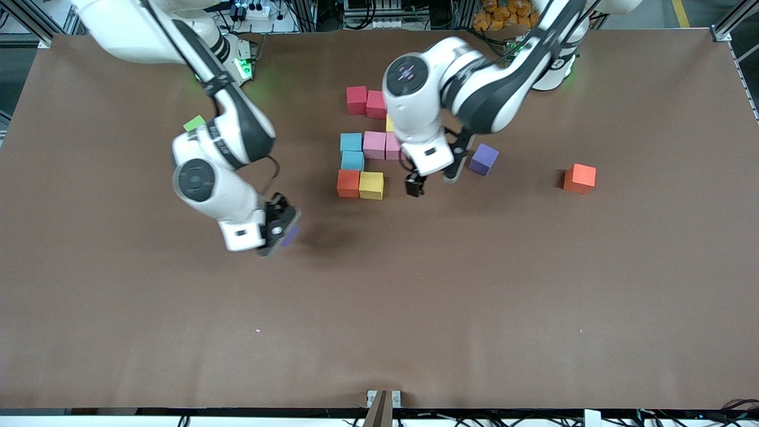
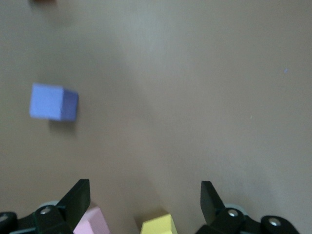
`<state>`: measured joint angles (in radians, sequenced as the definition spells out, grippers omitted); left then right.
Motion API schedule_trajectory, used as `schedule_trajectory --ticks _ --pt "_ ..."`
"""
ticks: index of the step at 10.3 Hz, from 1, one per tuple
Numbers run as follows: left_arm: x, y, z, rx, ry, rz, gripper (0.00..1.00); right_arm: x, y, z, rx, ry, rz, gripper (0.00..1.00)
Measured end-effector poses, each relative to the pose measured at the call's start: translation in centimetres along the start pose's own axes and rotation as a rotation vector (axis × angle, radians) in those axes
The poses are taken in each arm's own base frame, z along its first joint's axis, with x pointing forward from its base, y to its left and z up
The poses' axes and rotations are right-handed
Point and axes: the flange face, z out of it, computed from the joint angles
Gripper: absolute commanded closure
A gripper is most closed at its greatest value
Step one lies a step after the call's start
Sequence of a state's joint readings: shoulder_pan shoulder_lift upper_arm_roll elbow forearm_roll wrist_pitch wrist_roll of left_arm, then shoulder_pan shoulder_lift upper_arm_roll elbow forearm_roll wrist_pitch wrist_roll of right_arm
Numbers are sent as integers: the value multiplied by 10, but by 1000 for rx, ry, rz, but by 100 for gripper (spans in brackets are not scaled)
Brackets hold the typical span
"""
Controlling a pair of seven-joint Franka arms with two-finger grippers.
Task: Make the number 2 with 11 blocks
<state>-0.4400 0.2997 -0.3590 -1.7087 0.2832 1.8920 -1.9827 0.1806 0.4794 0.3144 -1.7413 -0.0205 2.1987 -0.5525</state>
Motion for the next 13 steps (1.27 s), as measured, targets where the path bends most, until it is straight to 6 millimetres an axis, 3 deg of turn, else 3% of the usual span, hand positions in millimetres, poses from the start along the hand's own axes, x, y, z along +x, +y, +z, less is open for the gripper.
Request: schedule_trajectory --ticks 3,6,8,11,12,13 --pt "75 -37 -25 -10 56 161 0 72 -55 7 4 48 -121 100" --pt "164 -61 -31 7 -2 290 0 127 -142 27 27 56 -260 100" --pt "222 -77 -37 -3 -32 365 0 150 -202 37 53 19 -348 100" --pt "272 -90 -48 10 -35 483 0 179 -275 56 27 -71 -456 100" --pt "283 -91 -65 10 -36 517 0 184 -290 68 15 -84 -479 100" --pt "289 -91 -88 3 -35 561 0 184 -294 80 9 -100 -485 100"
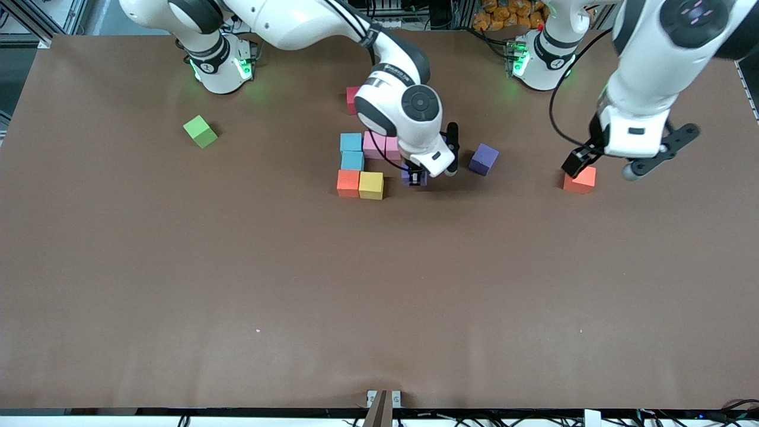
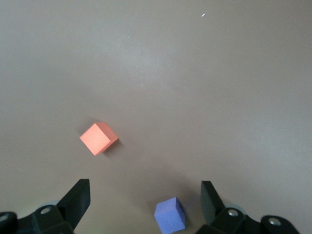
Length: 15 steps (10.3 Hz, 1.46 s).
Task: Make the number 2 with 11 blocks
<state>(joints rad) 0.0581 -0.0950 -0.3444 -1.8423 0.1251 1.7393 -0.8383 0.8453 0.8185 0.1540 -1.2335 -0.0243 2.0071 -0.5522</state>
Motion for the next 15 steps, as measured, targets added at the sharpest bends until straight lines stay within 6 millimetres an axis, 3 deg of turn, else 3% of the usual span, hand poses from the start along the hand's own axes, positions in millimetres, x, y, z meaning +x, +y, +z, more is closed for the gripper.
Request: schedule_trajectory --ticks 2,4,8,10,15 --pt "8 -1 -39 -29 21 83 0 -7 11 21 -12 -40 7 100" --pt "25 -2 -51 -54 34 188 0 -13 16 35 -25 -76 0 100" --pt "85 -47 -38 -91 6 510 0 -20 16 58 -40 -87 -8 100" --pt "93 -62 -36 -96 -19 555 0 -25 16 69 -44 -94 -11 100" --pt "91 -61 -37 -123 -39 558 0 -32 14 71 -42 -108 -8 100"
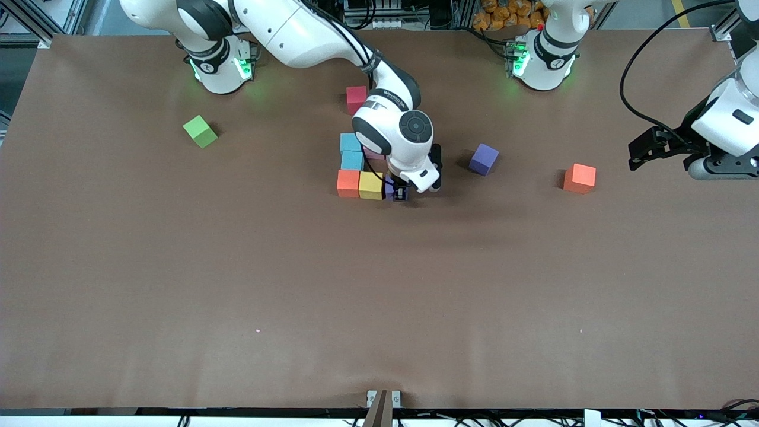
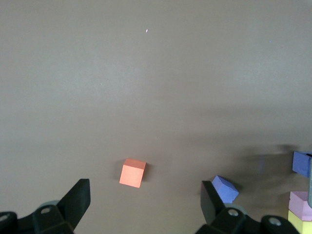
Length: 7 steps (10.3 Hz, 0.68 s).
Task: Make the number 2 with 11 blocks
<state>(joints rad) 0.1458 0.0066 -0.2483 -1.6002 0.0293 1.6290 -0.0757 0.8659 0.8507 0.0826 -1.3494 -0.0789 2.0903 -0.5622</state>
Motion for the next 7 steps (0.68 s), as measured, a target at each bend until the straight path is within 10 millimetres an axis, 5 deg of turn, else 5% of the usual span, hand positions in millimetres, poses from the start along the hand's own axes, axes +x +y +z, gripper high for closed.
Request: schedule_trajectory --ticks 7 --pt "-14 -15 -29 -14 29 -42 0 -7 7 -3 -9 -6 21 100"
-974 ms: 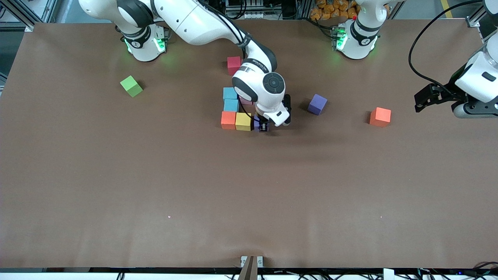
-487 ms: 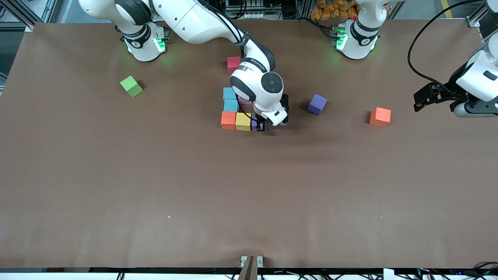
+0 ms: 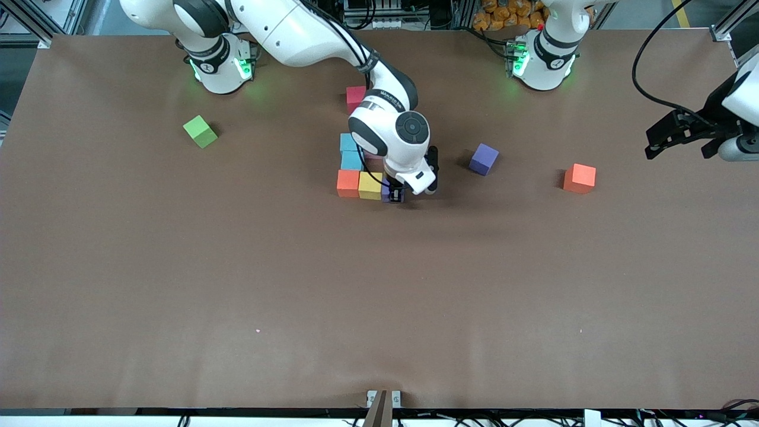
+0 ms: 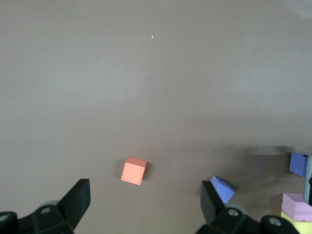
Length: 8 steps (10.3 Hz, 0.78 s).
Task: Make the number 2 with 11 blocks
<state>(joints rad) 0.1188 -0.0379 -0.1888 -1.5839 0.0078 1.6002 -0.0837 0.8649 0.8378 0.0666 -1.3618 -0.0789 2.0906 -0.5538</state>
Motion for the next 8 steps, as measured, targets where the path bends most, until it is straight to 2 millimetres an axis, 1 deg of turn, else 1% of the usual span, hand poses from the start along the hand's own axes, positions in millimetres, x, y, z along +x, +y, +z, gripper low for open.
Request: schedule_trajectory --ticks 2,4,6,8 --pt "-1 8 0 -7 -2 -43 0 -1 -2 5 1 -1 -1 100" --pt "1 14 4 -25 -12 -52 0 -2 -2 5 1 0 -2 100" --pt "4 15 11 -27 -24 -51 0 -2 -3 5 1 -1 -2 100" --pt "5 15 13 -27 -27 -52 0 -2 -3 5 2 -1 -2 100"
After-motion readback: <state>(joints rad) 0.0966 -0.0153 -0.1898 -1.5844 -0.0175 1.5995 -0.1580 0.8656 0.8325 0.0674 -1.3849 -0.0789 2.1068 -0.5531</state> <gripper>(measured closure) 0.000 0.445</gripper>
